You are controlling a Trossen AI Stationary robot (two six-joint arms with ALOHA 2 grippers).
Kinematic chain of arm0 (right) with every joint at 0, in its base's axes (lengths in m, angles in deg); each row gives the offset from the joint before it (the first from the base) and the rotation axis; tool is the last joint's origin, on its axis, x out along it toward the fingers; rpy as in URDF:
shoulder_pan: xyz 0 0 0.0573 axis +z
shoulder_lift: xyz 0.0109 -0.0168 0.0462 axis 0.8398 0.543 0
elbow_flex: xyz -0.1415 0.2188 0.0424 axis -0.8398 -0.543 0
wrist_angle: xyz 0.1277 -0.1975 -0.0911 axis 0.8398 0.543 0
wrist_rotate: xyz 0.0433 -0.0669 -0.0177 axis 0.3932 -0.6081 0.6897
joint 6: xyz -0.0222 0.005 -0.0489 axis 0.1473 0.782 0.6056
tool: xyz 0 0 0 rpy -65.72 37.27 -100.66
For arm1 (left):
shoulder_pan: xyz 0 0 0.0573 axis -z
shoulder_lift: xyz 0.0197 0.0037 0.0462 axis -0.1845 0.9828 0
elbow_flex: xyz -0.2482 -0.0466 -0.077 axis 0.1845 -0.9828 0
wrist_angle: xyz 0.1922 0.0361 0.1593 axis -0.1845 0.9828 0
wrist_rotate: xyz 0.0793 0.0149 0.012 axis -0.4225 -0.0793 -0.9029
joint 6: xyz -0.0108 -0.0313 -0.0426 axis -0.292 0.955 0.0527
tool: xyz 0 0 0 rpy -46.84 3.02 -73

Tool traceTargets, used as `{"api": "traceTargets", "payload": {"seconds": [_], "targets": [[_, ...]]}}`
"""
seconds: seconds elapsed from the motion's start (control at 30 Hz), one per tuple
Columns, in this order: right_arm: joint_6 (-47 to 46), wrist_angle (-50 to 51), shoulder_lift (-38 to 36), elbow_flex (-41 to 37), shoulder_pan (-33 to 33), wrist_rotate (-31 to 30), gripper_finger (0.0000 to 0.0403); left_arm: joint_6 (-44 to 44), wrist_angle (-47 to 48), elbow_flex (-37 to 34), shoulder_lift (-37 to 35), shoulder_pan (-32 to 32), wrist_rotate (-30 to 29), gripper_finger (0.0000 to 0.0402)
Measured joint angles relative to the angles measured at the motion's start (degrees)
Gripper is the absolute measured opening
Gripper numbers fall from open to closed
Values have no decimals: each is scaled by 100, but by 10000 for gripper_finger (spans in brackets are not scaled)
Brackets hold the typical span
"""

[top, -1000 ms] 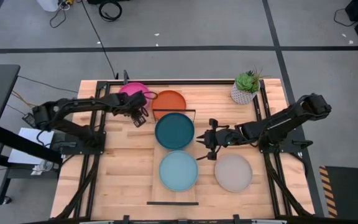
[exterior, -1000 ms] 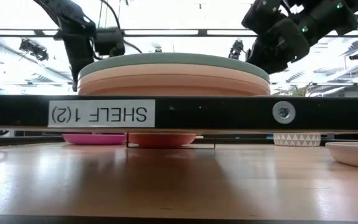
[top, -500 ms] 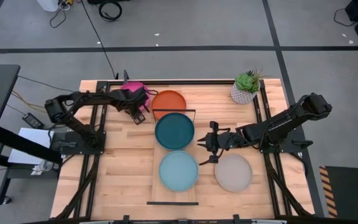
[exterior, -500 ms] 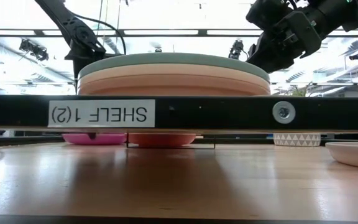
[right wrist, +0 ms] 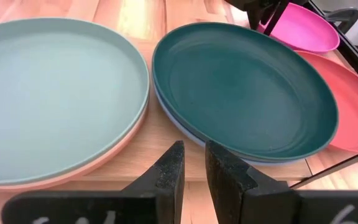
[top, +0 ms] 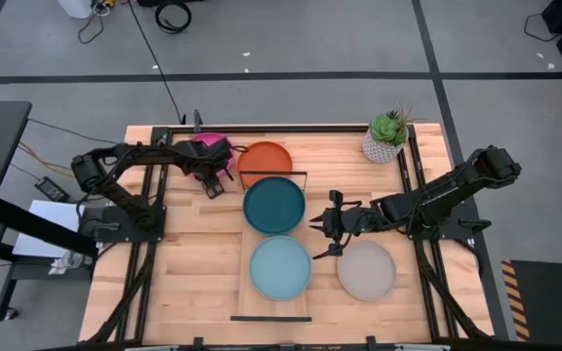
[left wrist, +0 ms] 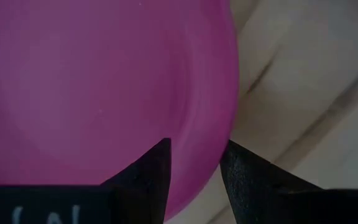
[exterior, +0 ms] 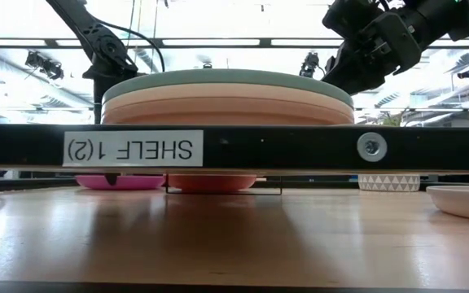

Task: Place and stack plates onto a shelf
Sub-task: Stackt the pink plate on top of the dark blue plate

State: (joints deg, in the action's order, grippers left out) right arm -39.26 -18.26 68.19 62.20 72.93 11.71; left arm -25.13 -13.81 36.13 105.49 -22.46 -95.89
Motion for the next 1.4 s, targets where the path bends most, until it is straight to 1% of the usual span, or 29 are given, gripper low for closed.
{"api": "traceTargets", "payload": {"seconds": [0.07, 0.13, 0.2, 0.27, 0.3, 0.33, 0.43, 0.53, 0.67, 0.77, 0.93, 1.03, 1.13, 1.23, 1.3, 1.4], "targets": [[-2, 0, 0, 0, 0, 0, 70, -52, 1, 0, 0, 26, -68, 139], [-6, 0, 0, 0, 14, 1, 70, -60, 16, 0, 0, 67, -78, 124], [-4, 0, 2, 0, 29, 2, 70, -66, 40, 0, 0, 102, -78, 91], [-4, 0, 2, 0, 31, 2, 70, -89, 162, 0, 0, 125, -42, 40], [-4, 0, 2, 0, 31, 2, 70, -43, 251, 13, 0, 123, -37, 23], [-4, 0, 2, 0, 31, 2, 70, 105, 394, 43, -6, 121, -16, 17], [-4, 0, 2, 0, 31, 4, 70, 261, 939, 207, -117, 121, 187, 16], [-4, -4, 2, 0, 31, 5, 70, 408, 1548, 468, -396, 178, 505, 15], [-4, -53, 2, 0, 31, 7, 70, 603, 2212, 1007, -956, 292, 796, 14], [-4, -56, 2, 0, 31, 24, 70, 777, 2615, 1494, -1427, 451, 761, 14], [0, -92, 2, 0, 31, 24, 70, 694, 2294, 2336, -2185, 902, 464, 14], [0, -92, 2, 0, 31, 24, 70, 263, 1474, 2566, -2530, 1428, 468, 14], [0, -90, 2, 0, 38, 24, 70, -369, 547, 2544, -2763, 2087, 554, 14], [7, 28, -60, 0, 110, -35, 70, -964, 5, 2524, -2803, 2786, 711, 14], [4, 219, -231, 0, 205, -225, 70, -1189, -90, 2522, -2746, 3230, 844, 14], [-7, 546, -597, 0, 405, -638, 70, -1253, -49, 2517, -2468, 3840, 1024, 14]]}}
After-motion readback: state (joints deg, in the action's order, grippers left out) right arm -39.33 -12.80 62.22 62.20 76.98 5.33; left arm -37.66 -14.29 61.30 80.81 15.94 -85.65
